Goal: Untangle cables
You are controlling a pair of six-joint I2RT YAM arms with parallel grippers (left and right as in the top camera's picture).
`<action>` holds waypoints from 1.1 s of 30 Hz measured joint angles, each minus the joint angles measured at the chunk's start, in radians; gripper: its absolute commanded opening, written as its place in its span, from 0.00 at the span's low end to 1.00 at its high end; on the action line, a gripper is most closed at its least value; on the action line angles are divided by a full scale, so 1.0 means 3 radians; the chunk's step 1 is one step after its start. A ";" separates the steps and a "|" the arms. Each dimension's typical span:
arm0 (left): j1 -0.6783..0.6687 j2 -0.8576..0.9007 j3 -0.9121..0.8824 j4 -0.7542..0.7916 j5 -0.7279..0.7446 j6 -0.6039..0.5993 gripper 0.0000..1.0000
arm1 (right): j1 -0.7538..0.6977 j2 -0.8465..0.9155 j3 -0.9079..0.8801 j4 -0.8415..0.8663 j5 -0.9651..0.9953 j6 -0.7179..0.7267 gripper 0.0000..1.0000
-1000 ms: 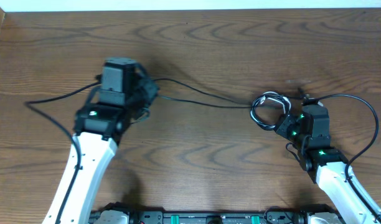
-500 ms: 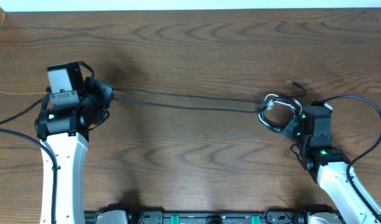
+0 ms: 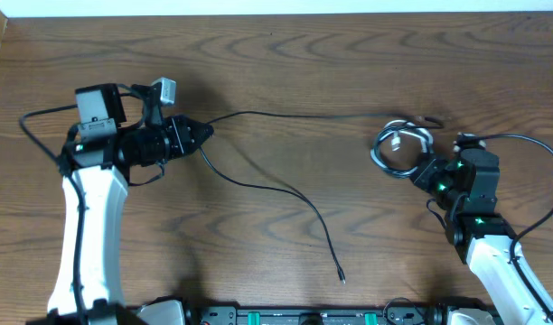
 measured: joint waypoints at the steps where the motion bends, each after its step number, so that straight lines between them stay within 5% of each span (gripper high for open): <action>1: -0.0011 0.0058 0.0000 0.0001 0.0017 0.0000 0.08 | -0.0006 0.0000 0.0000 0.0000 -0.0153 -0.0011 0.01; 9: -0.0491 0.0523 -0.0003 0.0315 0.0102 -0.0013 0.17 | -0.0014 0.0000 0.0000 0.0018 -0.1474 -0.0001 0.01; 15: -0.0910 0.0591 -0.0017 0.1399 0.0107 -0.0233 0.17 | -0.0014 -0.0001 -0.0001 0.0137 -0.1694 0.0112 0.01; 26: -0.0975 0.0593 -0.0017 0.3029 -0.0966 -0.2003 0.17 | -0.0014 0.0000 -0.0001 0.0240 -0.1803 0.0264 0.01; 29: -0.0975 0.0593 -0.0017 0.3117 -0.1016 -0.2415 0.17 | -0.0014 0.0000 -0.0001 0.0240 -0.1802 0.0263 0.01; 31: -0.0975 0.0593 -0.0009 0.2883 -0.1058 -0.2630 0.42 | -0.0014 0.0000 -0.0001 0.0239 -0.1801 0.0262 0.01; 32: -0.0975 0.0590 0.0000 0.2642 -0.1061 -0.2668 0.64 | -0.0014 0.0000 -0.0001 0.0240 -0.1797 0.0262 0.01; 33: -0.0975 0.0591 -0.0003 0.2313 -0.1071 -0.2697 0.99 | -0.0014 0.0000 -0.0001 0.0240 -0.1795 0.0261 0.01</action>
